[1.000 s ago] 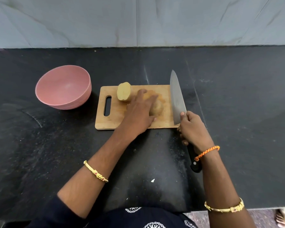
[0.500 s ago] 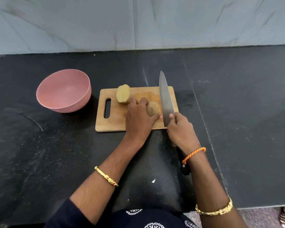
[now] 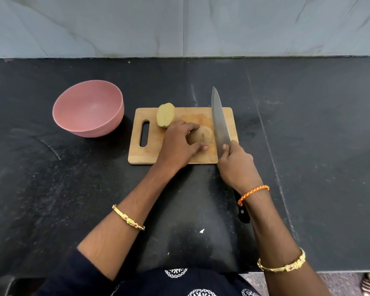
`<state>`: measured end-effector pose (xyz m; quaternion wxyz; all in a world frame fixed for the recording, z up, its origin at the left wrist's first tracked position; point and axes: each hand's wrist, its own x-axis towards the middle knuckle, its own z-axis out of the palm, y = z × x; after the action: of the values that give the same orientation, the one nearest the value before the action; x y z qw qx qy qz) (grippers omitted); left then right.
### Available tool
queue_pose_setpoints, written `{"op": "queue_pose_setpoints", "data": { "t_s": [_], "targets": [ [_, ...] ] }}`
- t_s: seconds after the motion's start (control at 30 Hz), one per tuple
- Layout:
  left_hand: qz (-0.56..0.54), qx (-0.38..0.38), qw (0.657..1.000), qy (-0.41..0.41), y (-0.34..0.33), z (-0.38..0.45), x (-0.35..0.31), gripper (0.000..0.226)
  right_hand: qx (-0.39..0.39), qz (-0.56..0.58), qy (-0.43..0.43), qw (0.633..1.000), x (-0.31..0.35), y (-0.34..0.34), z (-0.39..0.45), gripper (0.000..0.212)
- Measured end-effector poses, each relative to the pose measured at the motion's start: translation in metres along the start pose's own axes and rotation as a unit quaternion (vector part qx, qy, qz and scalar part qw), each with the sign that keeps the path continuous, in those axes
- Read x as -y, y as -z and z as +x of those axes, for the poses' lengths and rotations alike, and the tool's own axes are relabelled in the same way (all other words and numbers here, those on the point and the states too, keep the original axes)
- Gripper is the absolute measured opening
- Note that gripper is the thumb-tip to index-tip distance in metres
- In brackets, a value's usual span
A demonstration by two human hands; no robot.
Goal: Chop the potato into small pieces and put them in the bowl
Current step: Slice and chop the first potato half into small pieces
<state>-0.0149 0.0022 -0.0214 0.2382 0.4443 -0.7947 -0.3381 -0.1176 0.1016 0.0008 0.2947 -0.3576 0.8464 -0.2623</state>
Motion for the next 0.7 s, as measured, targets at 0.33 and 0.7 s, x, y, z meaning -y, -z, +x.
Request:
{"op": "queue_pose_setpoints", "data": {
  "t_s": [0.33, 0.7],
  "targets": [
    [0.000, 0.004, 1.000, -0.001, 0.001, -0.001, -0.002, 0.059, 0.025, -0.036, -0.024, 0.999, -0.015, -0.009, -0.038, 0.024],
    [0.015, 0.056, 0.998, 0.005, 0.010, 0.005, -0.004, 0.062, -0.016, 0.017, 0.021, 0.999, -0.009, 0.009, -0.009, 0.033]
  ]
}}
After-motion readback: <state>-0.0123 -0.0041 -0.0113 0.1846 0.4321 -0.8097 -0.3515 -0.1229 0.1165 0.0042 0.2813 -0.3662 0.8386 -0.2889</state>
